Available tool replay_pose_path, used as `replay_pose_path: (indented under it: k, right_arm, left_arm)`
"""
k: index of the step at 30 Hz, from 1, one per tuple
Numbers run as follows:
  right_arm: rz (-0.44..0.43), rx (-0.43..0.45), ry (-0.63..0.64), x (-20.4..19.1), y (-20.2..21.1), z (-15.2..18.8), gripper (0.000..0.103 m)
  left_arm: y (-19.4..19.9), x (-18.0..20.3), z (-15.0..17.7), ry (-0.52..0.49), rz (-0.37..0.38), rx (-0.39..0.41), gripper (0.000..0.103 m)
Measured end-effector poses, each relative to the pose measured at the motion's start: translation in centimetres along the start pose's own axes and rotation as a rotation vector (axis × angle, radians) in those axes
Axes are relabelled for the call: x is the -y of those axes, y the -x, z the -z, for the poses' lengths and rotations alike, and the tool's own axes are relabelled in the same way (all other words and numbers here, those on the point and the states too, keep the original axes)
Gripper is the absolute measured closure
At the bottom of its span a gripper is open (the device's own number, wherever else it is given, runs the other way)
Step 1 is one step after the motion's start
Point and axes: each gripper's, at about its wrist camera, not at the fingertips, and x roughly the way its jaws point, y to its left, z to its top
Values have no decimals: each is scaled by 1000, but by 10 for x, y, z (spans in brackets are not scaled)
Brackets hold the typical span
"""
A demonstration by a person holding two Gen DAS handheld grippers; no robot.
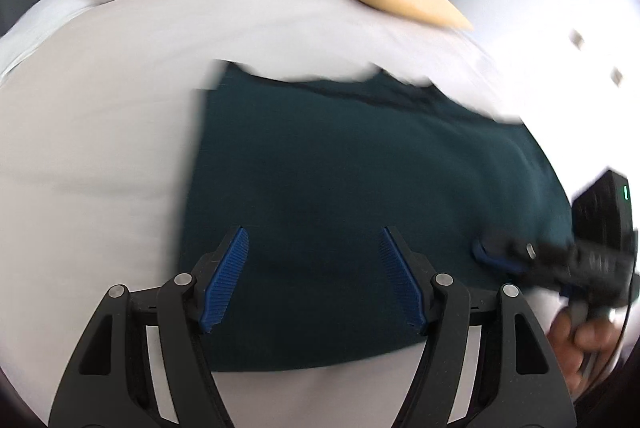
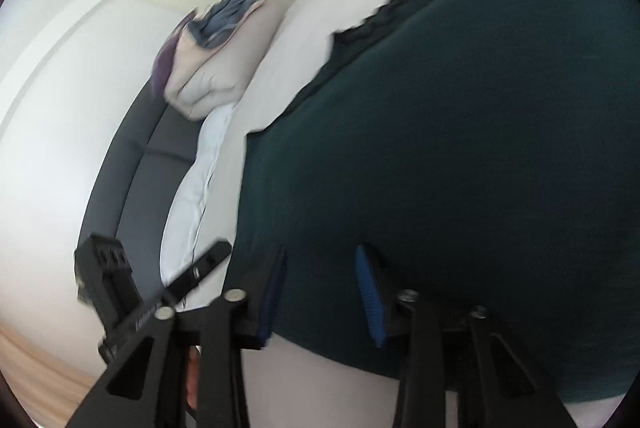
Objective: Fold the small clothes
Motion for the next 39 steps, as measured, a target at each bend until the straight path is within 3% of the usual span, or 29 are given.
replay_pose_path:
  k: [3, 7, 11, 14, 15, 17, 20, 24, 27, 30, 32, 36, 39]
  right_arm:
    - [37, 65, -49, 26, 34, -6, 86]
    - [91, 179, -115, 64, 88, -20, 103]
    - [124, 313, -187, 94, 137, -25, 103]
    - [189, 398, -207, 101, 165, -22, 103]
    - [215, 424, -217, 103, 172, -21, 100]
    - [281, 493, -274, 110, 191, -13, 81]
    - [278, 555, -284, 109, 211, -6, 74]
    - [219, 522, -178, 77, 206, -3, 72]
    - [149, 419, -70, 37, 171, -9, 61]
    - [72, 301, 30, 0, 127, -15, 54]
    - [35, 226, 56, -14, 103, -19, 42]
    - [15, 122, 104, -38, 61, -25, 42]
    - [-17, 87, 90, -37, 52, -28, 42]
  left_arm:
    - [-32, 18, 13, -27, -19, -93, 36]
    - [-28, 9, 24, -23, 0, -67, 36]
    - [-14, -9, 33, -13, 12, -61, 37]
    - [1, -27, 44, 18, 21, -40, 45]
    - [7, -34, 48, 28, 24, -35, 46]
    - [17, -45, 56, 46, 31, -24, 47]
    - [29, -57, 64, 77, 42, -15, 47]
    - [55, -80, 68, 199, 69, 31, 47]
    - [77, -98, 64, 310, 90, 98, 47]
    - [83, -123, 61, 449, 166, 142, 31]
    - [72, -137, 62, 516, 217, 99, 29]
    - [46, -167, 67, 658, 338, 19, 29]
    - [29, -175, 60, 689, 434, -26, 29]
